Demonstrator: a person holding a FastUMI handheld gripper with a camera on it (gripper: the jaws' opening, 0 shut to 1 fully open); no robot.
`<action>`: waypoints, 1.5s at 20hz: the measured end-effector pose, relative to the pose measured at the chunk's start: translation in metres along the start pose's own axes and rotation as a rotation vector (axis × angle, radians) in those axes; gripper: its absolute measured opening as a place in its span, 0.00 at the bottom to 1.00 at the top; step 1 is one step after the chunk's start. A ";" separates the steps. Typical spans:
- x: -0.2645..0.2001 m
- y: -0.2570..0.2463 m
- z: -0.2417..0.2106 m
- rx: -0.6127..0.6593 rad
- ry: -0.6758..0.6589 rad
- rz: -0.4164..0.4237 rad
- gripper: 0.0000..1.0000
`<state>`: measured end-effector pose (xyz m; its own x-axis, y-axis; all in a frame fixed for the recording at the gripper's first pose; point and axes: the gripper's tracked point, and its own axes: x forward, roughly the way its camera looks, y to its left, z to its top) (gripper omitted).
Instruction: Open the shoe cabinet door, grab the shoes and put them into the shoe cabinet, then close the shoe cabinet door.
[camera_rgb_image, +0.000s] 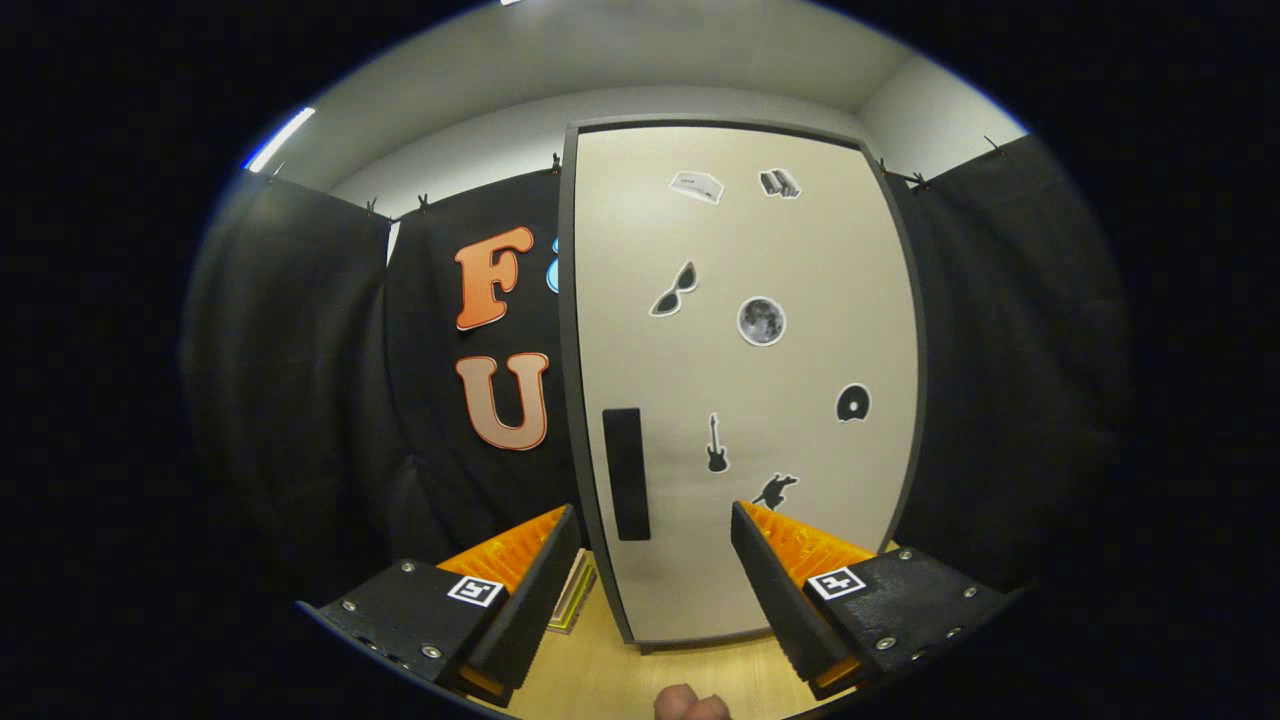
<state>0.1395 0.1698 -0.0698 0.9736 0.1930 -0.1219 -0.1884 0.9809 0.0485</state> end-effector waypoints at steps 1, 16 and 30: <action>-0.013 -0.007 0.000 -0.009 0.005 -0.013 0.95; -0.185 -0.123 0.006 -0.004 -0.023 -0.104 0.95; -0.232 -0.166 0.019 0.019 -0.079 -0.091 0.95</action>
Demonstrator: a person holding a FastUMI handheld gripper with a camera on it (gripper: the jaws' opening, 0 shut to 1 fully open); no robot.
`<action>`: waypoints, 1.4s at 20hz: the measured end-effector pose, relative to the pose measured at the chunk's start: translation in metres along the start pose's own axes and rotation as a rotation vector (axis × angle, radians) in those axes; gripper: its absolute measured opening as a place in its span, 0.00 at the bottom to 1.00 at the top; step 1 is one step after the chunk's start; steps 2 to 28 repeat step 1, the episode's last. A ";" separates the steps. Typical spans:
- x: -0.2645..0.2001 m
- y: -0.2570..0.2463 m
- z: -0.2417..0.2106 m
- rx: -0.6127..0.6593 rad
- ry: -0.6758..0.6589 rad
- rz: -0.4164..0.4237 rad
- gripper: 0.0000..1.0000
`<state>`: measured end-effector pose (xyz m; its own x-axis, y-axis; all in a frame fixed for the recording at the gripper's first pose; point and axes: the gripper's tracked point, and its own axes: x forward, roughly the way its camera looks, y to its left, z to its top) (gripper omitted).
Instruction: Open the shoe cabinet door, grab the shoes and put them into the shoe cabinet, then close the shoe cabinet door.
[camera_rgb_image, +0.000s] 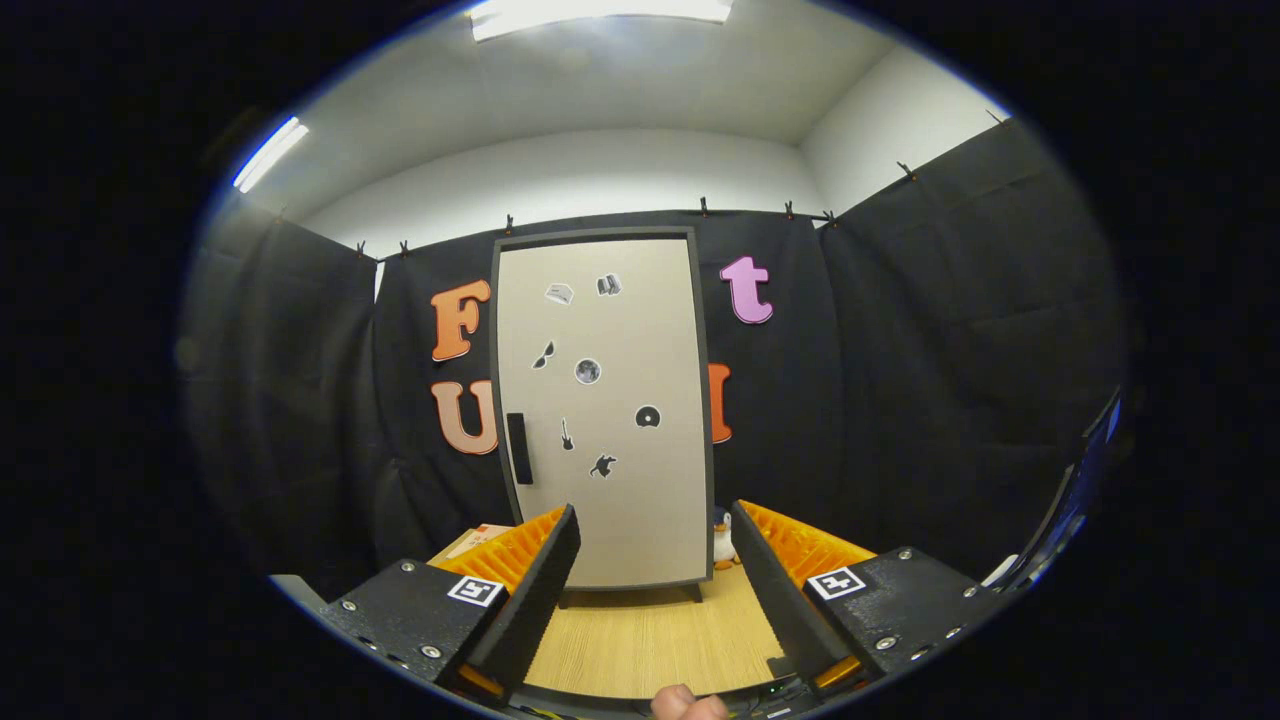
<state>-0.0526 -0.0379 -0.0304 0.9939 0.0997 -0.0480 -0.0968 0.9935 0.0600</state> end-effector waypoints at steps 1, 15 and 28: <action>0.001 -0.001 -0.001 0.004 0.002 -0.002 0.95; 0.001 -0.001 -0.001 0.004 0.002 -0.002 0.95; 0.001 -0.001 -0.001 0.004 0.002 -0.002 0.95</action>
